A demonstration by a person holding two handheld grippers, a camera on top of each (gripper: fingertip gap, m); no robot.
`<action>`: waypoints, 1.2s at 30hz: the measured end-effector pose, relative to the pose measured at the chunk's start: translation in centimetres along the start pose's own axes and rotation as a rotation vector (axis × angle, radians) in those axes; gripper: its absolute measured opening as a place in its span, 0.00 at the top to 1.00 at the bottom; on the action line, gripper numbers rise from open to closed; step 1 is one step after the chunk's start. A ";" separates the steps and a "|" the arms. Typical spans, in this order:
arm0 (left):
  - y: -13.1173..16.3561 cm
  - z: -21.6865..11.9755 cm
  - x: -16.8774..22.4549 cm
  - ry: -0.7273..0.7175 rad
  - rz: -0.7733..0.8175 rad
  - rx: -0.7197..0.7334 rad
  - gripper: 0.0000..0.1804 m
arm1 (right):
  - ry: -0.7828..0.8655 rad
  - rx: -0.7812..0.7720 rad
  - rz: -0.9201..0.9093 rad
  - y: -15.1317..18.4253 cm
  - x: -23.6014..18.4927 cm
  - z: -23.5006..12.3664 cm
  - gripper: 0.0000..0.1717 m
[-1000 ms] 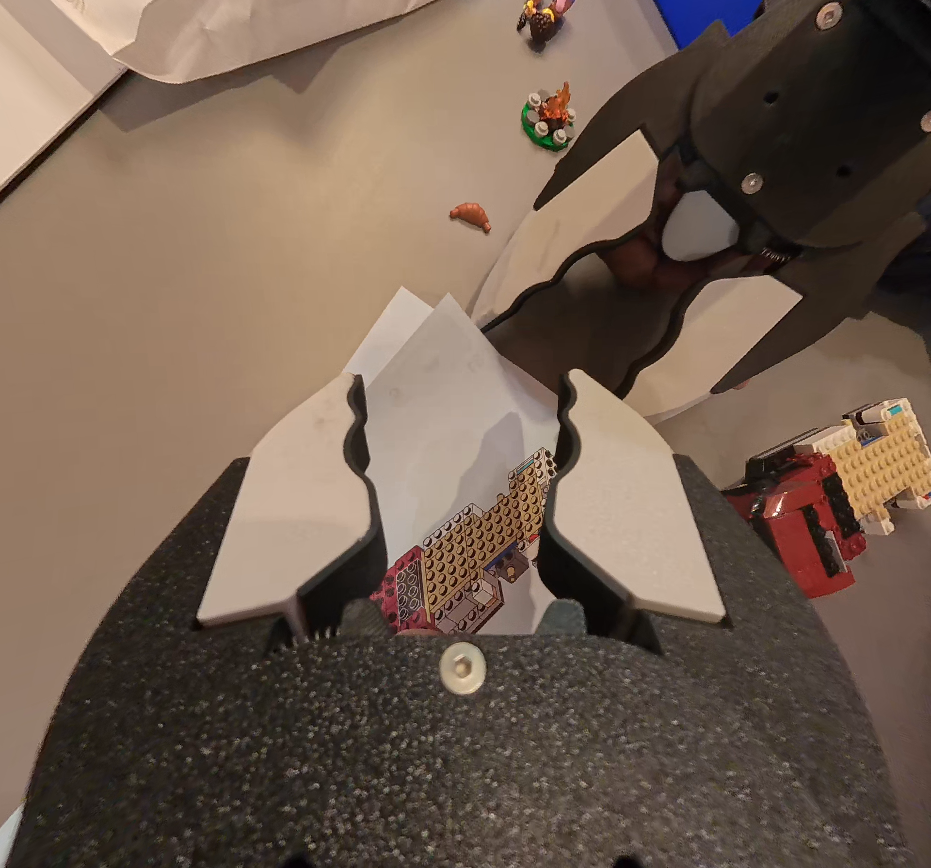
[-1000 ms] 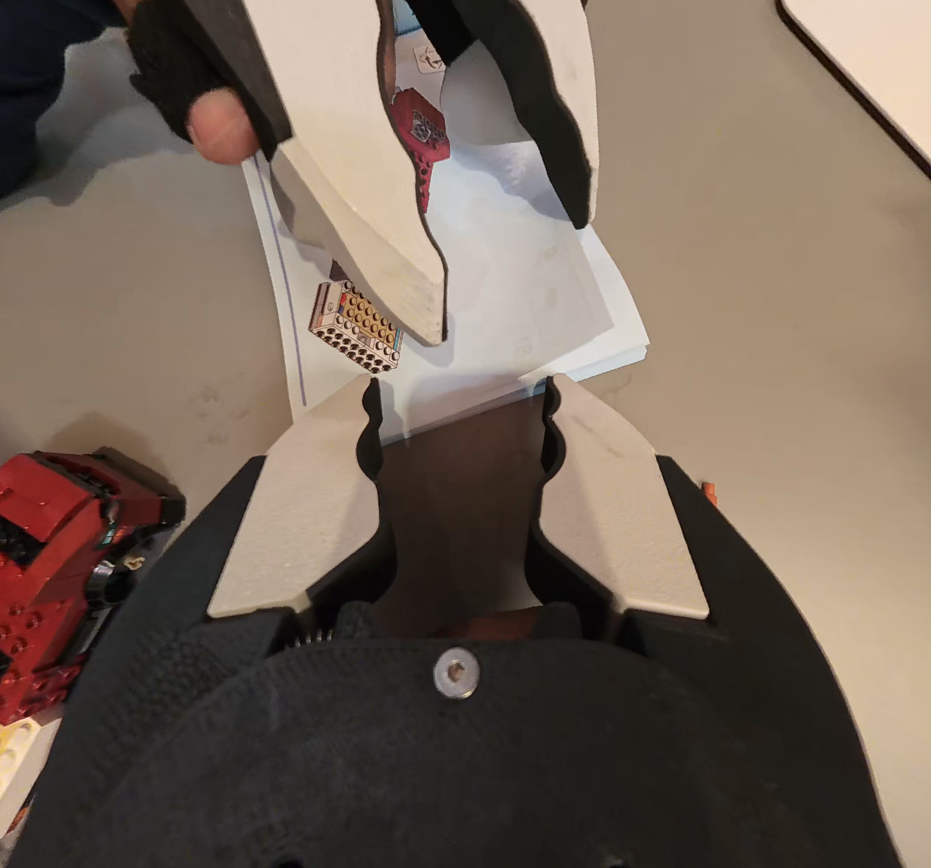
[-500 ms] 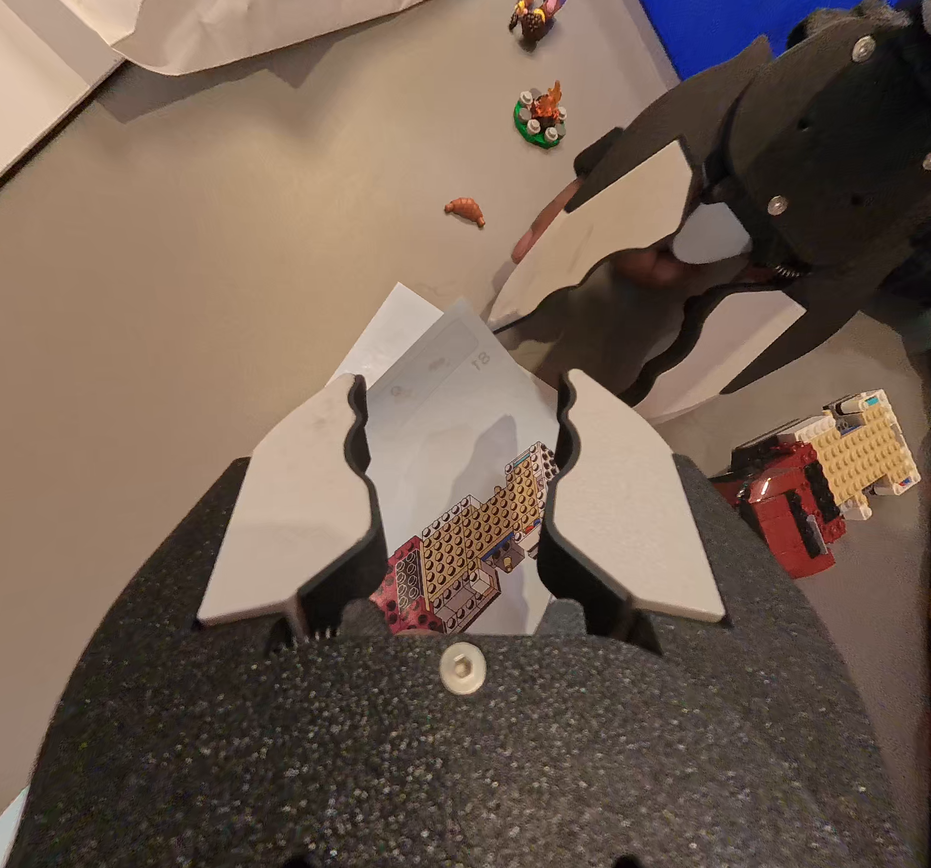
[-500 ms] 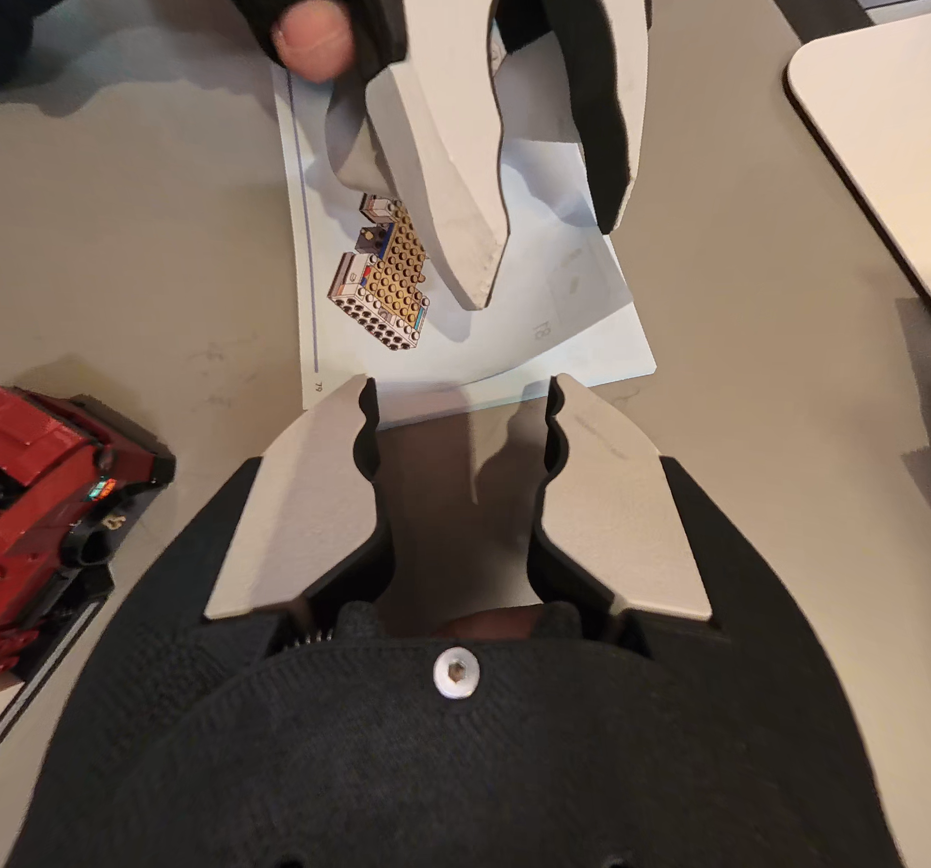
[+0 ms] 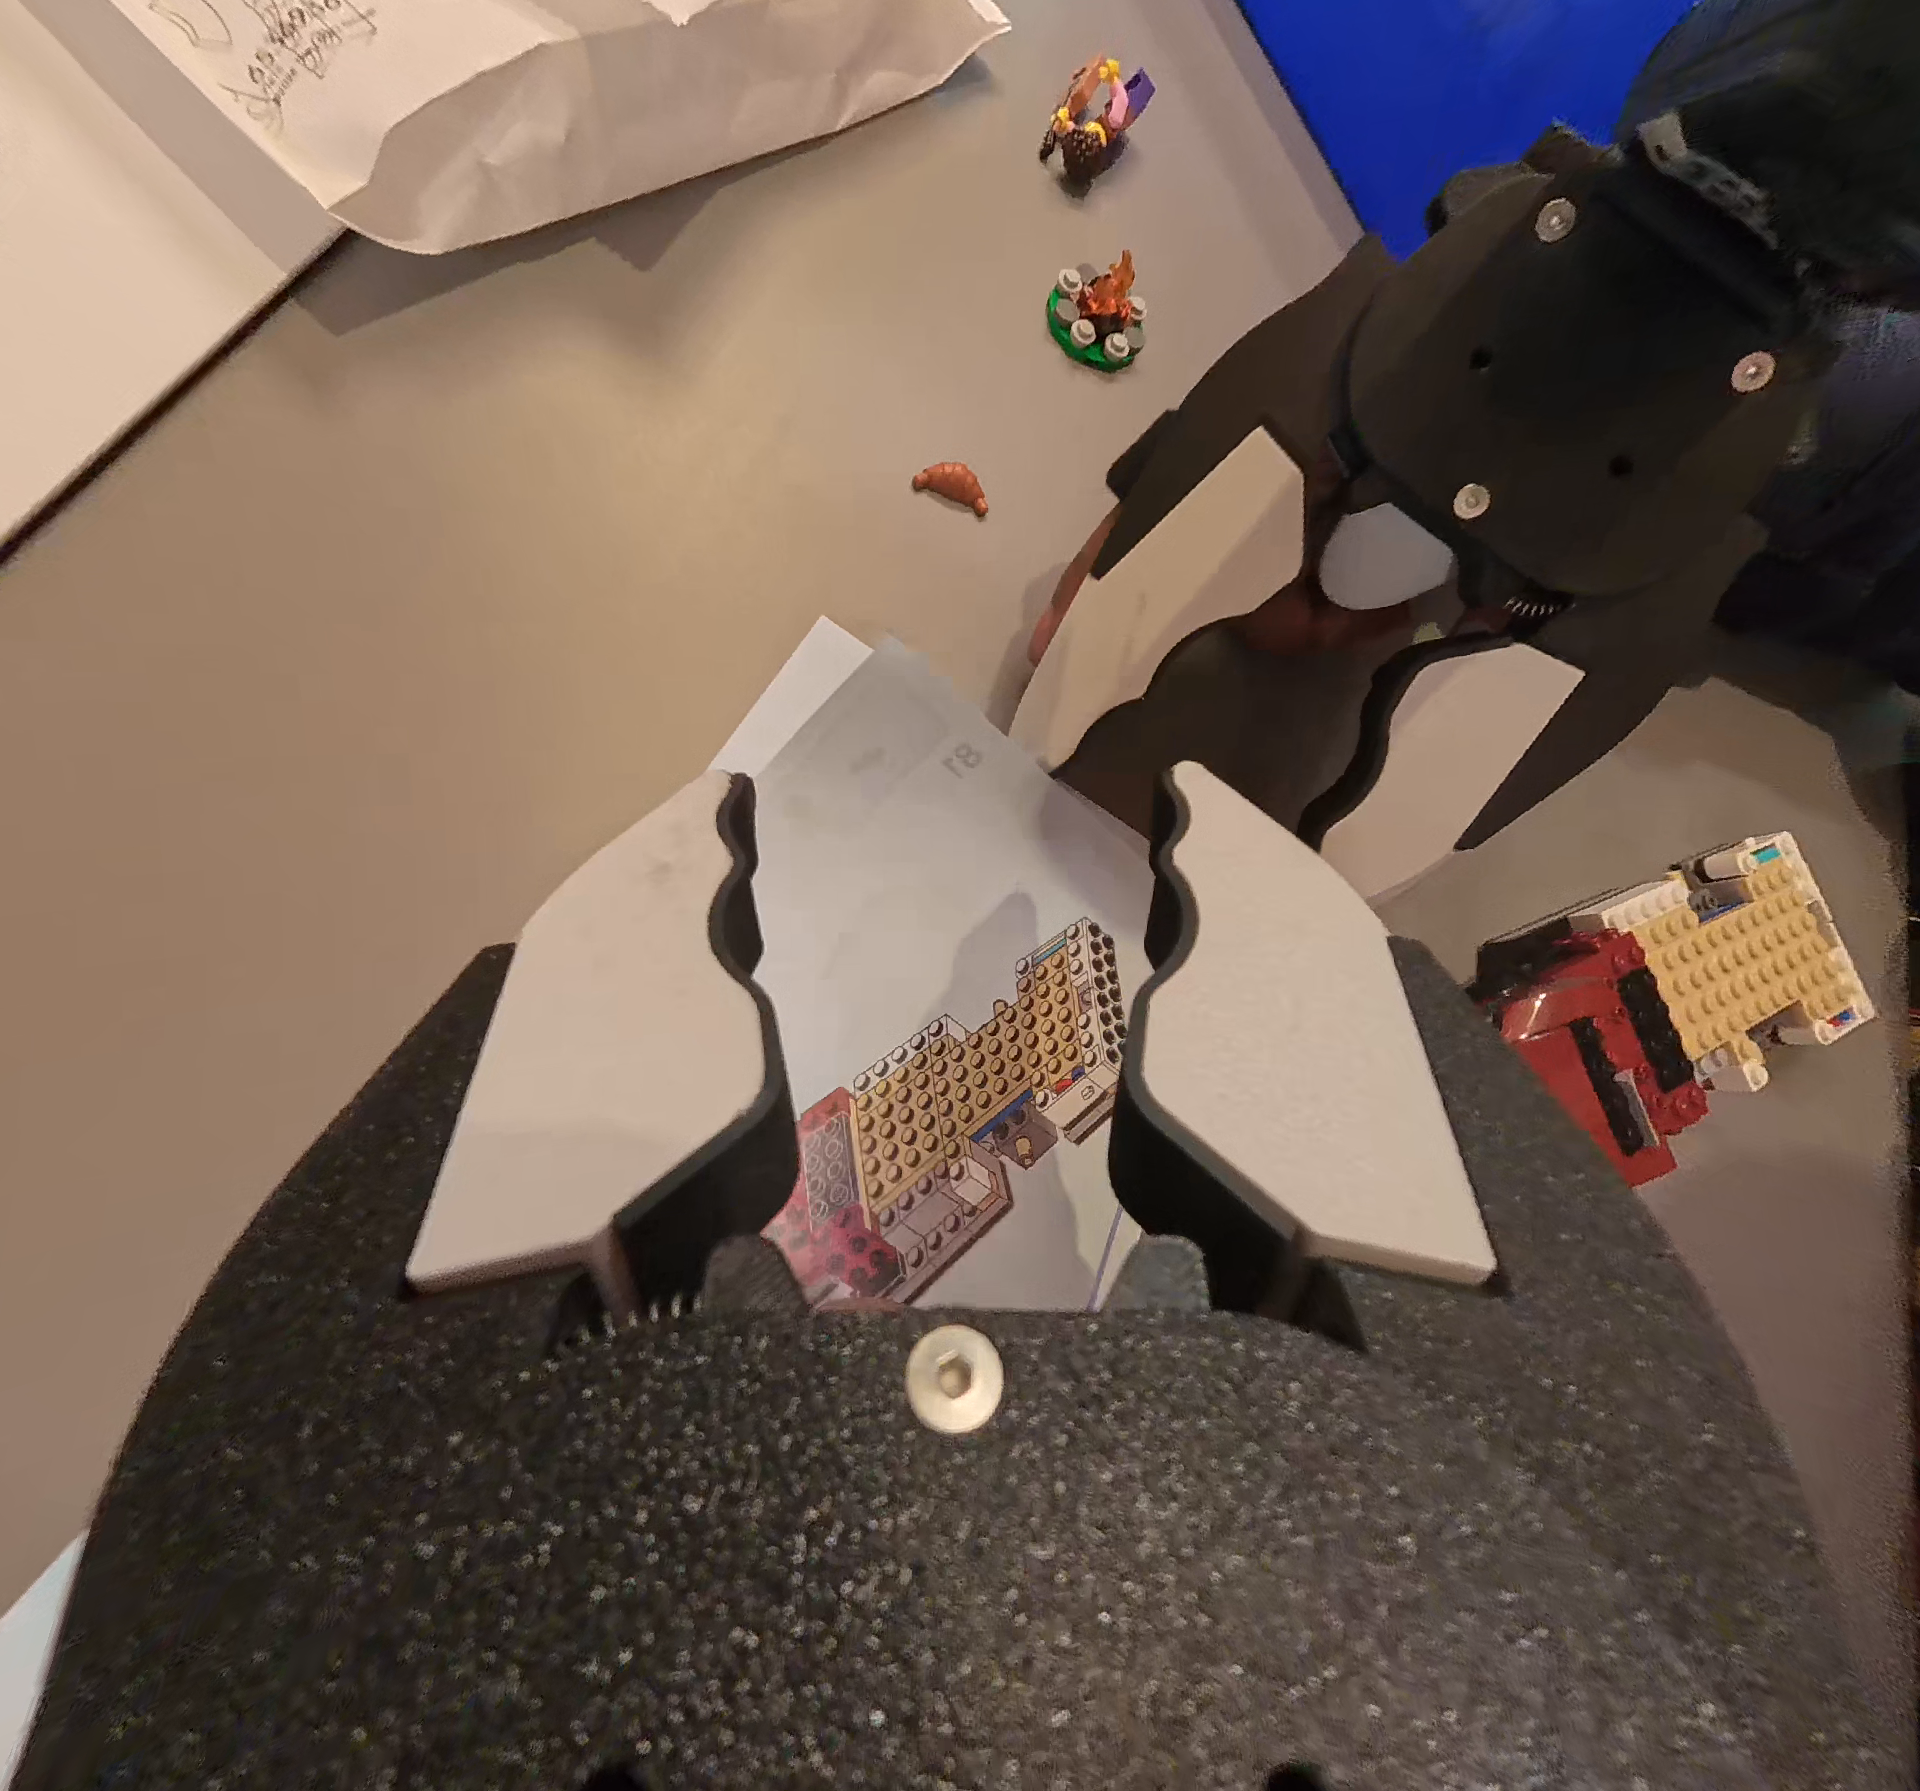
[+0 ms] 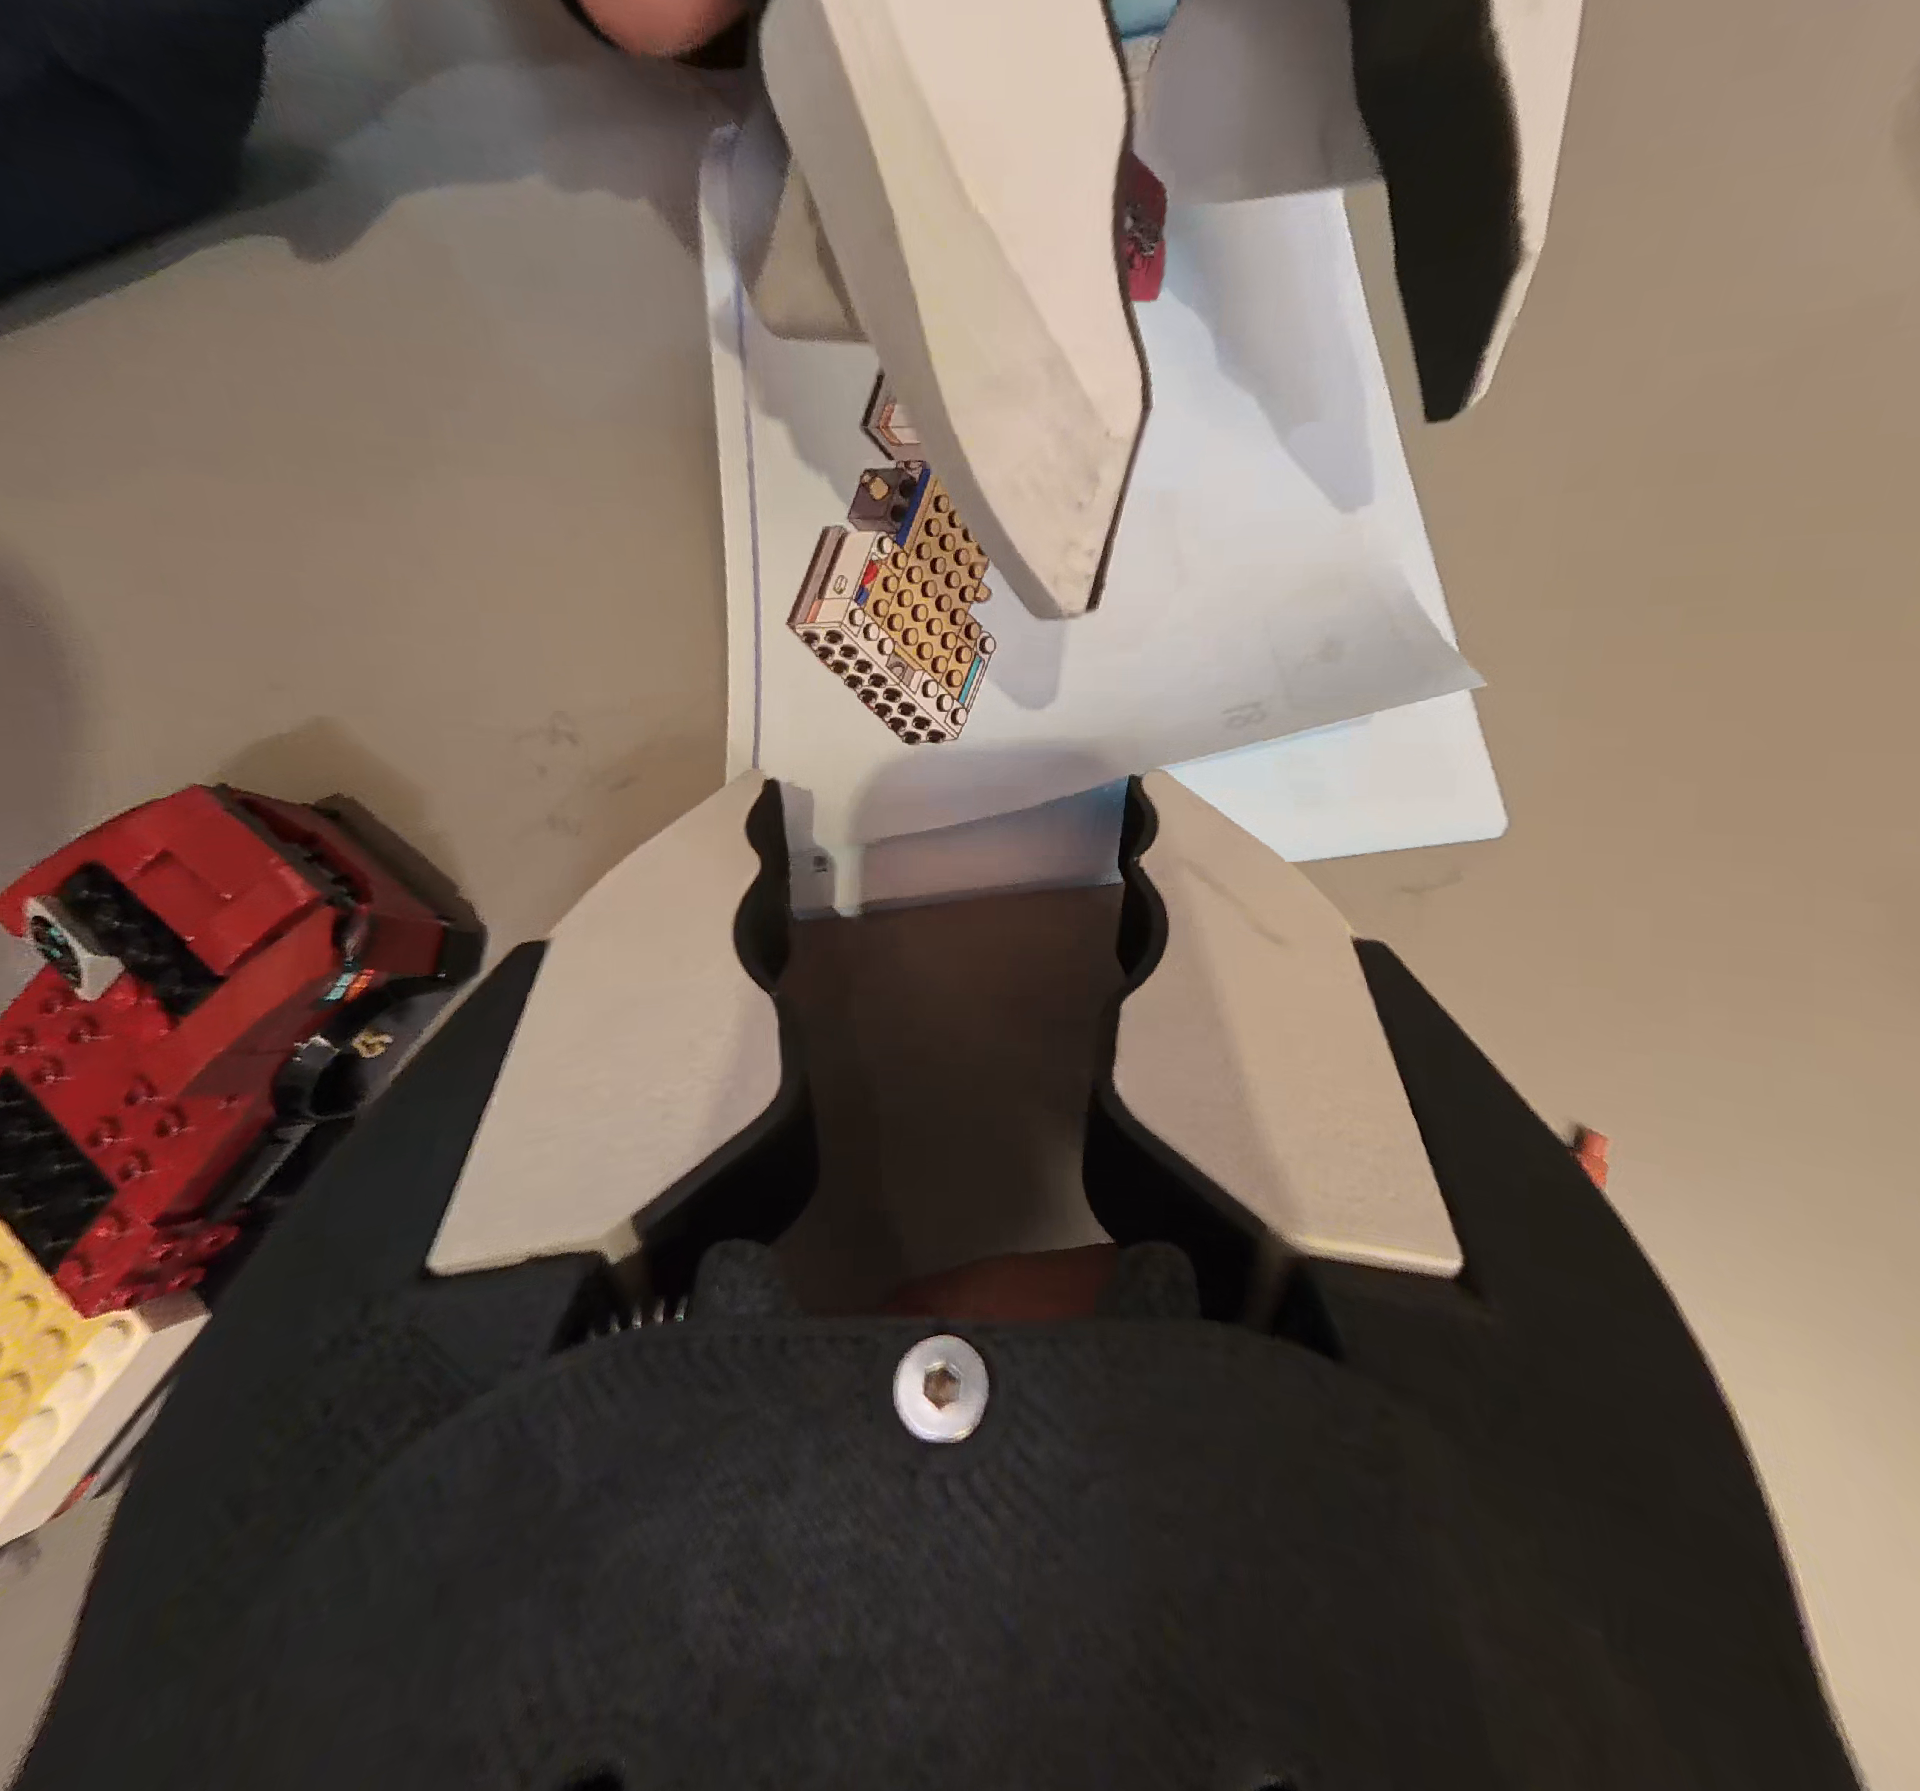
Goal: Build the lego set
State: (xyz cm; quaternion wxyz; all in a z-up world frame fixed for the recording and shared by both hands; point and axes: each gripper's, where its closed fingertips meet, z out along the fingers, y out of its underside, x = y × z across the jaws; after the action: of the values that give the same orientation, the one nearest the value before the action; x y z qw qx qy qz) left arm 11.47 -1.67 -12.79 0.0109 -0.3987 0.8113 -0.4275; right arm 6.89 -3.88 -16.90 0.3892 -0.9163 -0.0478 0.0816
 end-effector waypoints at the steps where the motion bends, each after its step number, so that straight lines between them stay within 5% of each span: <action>1: 0.0 -0.4 0.1 -0.019 0.014 0.005 0.59 | -0.014 0.010 -0.004 -0.1 -0.3 0.0 0.63; 9: 2.8 -4.2 3.1 -0.212 0.181 0.096 0.59 | -0.101 0.061 -0.031 -1.0 -2.4 -0.2 0.64; 17: 7.3 -3.5 4.5 -0.400 0.304 0.077 0.65 | -0.092 0.082 -0.020 -1.3 -2.6 -0.2 0.64; 36: 6.5 -1.6 3.8 -0.519 0.205 0.117 0.82 | -0.103 0.244 0.043 -4.4 -2.9 -0.2 0.66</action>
State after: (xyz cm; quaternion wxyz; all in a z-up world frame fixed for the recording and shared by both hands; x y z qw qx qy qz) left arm 4.14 -1.01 -15.08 0.2845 -0.4093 0.7915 -0.3537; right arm 3.97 -1.39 -13.27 0.4930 -0.8575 -0.0379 0.1422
